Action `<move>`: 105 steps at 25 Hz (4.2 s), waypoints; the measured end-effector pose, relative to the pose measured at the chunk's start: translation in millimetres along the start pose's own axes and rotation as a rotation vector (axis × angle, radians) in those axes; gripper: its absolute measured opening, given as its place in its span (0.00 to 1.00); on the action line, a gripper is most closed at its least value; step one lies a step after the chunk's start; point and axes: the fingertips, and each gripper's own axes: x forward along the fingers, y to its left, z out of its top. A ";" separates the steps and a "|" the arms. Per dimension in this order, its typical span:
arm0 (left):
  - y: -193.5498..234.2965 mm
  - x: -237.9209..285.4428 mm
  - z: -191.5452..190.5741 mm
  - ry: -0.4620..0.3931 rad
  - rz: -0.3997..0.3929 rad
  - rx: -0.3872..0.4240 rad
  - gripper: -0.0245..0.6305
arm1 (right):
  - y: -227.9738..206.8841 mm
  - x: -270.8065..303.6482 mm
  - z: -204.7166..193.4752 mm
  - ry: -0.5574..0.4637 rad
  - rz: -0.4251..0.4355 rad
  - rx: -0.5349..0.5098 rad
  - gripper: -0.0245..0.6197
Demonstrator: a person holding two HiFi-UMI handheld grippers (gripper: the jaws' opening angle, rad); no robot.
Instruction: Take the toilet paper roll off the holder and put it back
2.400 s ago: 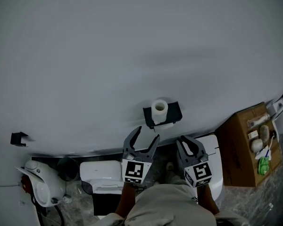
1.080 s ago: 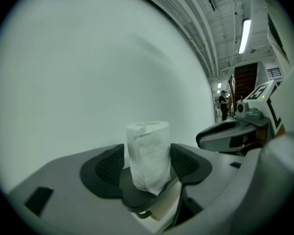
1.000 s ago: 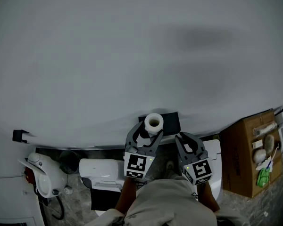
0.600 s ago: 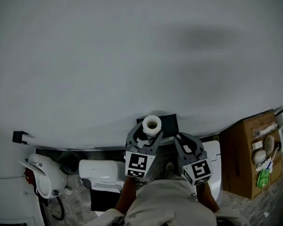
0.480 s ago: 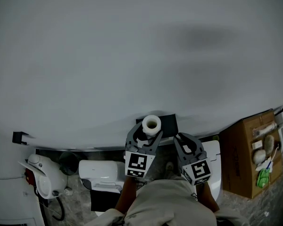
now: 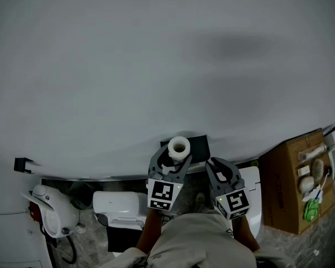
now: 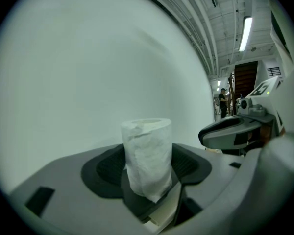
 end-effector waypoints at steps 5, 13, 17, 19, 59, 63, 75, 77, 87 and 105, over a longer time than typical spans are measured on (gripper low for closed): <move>1.6 -0.9 0.3 -0.004 -0.003 0.008 0.49 | 1.5 -2.1 1.7 -0.005 -0.011 -0.002 0.13; 2.1 -8.8 12.8 -0.040 -0.010 0.018 0.49 | 5.4 -8.6 6.3 -0.013 -0.030 -0.006 0.13; 1.7 -16.7 19.1 -0.057 -0.014 0.024 0.49 | 8.4 -14.0 8.0 -0.018 -0.043 -0.013 0.13; 0.8 -21.5 22.0 -0.067 -0.016 0.026 0.49 | 10.8 -17.0 10.6 -0.024 -0.048 -0.014 0.13; -39.2 -146.5 -10.0 -0.101 -0.059 0.028 0.48 | 100.7 -87.4 -5.7 -0.041 -0.084 -0.029 0.13; -36.0 -143.7 -9.8 -0.103 -0.060 0.023 0.48 | 99.2 -82.6 -4.5 -0.040 -0.083 -0.032 0.13; -23.5 -123.3 -6.9 -0.103 -0.060 0.013 0.48 | 84.8 -62.8 -1.2 -0.031 -0.080 -0.035 0.13; -20.4 -117.9 -4.9 -0.106 -0.060 0.015 0.48 | 81.3 -58.6 -0.2 -0.030 -0.079 -0.033 0.13; -10.1 -87.1 6.9 -0.114 -0.059 0.025 0.48 | 57.9 -39.9 5.3 -0.031 -0.075 -0.034 0.13; -10.4 -17.8 14.3 -0.061 -0.027 0.034 0.49 | 5.0 -17.1 3.5 -0.018 -0.037 -0.010 0.13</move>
